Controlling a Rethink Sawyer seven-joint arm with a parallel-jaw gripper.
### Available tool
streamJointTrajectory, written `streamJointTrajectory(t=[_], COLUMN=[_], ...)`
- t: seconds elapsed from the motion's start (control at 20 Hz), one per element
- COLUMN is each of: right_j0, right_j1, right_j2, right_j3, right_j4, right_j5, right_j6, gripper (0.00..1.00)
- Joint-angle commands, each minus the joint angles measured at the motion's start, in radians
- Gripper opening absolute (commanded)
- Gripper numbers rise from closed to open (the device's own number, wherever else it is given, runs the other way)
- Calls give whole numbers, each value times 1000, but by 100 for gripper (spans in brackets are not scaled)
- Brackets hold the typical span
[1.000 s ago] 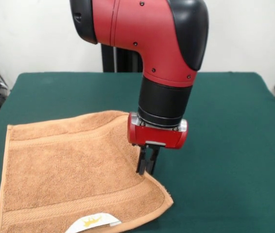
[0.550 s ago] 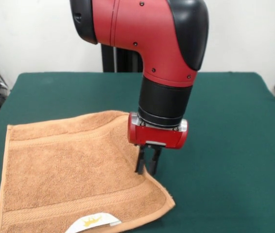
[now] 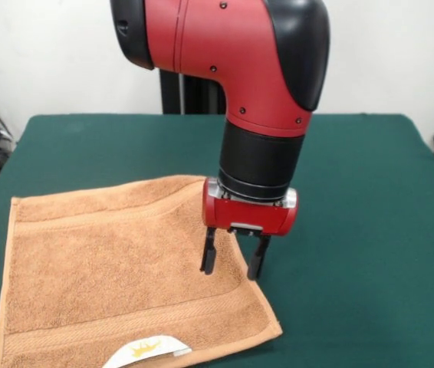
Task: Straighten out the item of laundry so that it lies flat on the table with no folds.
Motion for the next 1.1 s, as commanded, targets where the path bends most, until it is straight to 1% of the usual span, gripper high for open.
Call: streamJointTrajectory(t=[0.05,0.45,0.55,0.65,0.7,0.85,0.95,1.1], right_j0=[18,13,-8,-46,-59,-85,-98,-117], right_j1=[10,5,-29,-108,-148,-235,-271,-310], right_j2=[34,38,60,88,91,94,99,110], right_j3=[75,84,128,226,265,352,392,448], right_j4=[47,52,42,26,19,4,-7,-19], right_j5=[-15,-17,-11,3,32,88,105,90], right_j6=[228,212,177,124,94,37,13,1], gripper=[100,100,100,100,100,100,100,100])
